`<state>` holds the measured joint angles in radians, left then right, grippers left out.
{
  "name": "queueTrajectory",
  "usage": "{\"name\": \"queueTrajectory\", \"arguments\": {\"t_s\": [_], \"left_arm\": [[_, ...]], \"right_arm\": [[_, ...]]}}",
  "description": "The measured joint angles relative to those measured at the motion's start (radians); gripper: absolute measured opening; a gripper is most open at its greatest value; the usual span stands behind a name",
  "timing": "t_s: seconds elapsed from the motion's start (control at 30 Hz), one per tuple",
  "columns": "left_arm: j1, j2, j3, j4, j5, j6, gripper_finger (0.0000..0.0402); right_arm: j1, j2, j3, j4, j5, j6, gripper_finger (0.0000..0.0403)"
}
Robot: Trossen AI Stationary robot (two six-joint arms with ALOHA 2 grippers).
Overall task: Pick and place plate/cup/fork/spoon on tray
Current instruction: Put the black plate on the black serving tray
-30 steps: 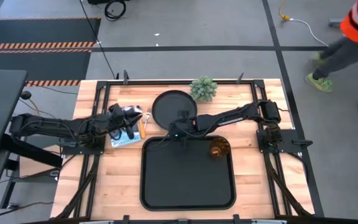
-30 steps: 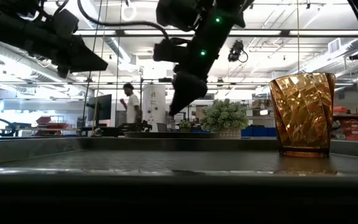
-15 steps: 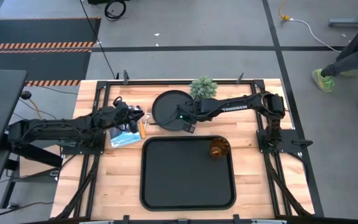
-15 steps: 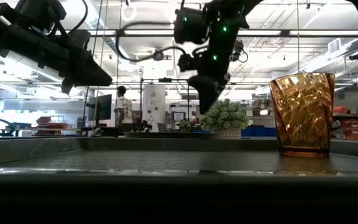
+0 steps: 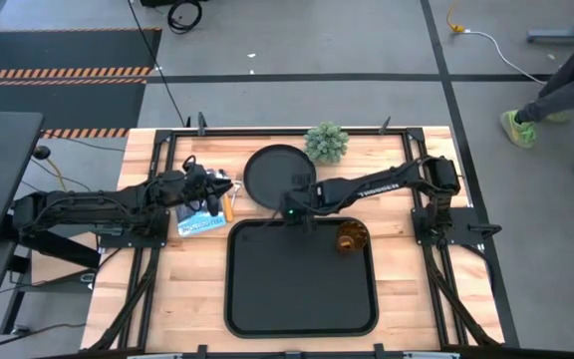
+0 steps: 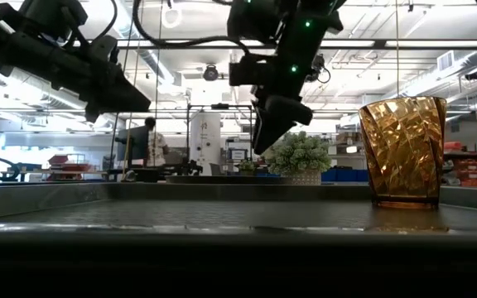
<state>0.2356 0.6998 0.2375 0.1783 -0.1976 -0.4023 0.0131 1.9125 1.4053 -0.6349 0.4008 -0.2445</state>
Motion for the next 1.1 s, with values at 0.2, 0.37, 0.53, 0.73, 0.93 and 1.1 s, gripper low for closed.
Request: {"name": "queueTrajectory", "arguments": {"t_s": [0.2,0.37,0.53,0.73,0.93,1.1], "left_arm": [[0.0,0.0,0.0,0.0,0.03,0.002,0.0087],[0.0,0.0,0.0,0.0,0.031,0.003,0.0087],[0.0,0.0,0.0,0.0,0.031,0.003,0.0087],[0.0,0.0,0.0,0.0,0.031,0.006,0.0087],[0.0,0.0,0.0,0.0,0.031,0.006,0.0087],[0.0,0.0,0.0,0.0,0.031,0.006,0.0087]], "right_arm": [[0.004,0.001,-0.082,0.108,0.0,-0.019,0.0134],[0.017,0.001,-0.129,0.154,-0.001,-0.011,0.0134],[0.016,0.002,-0.173,0.196,0.0,-0.01,0.0134],[0.016,0.001,-0.219,0.261,0.007,-0.026,0.0134],[0.011,0.001,-0.269,0.344,0.049,-0.093,0.0134],[-0.012,0.001,-0.29,0.366,0.048,-0.116,0.0127]]}}
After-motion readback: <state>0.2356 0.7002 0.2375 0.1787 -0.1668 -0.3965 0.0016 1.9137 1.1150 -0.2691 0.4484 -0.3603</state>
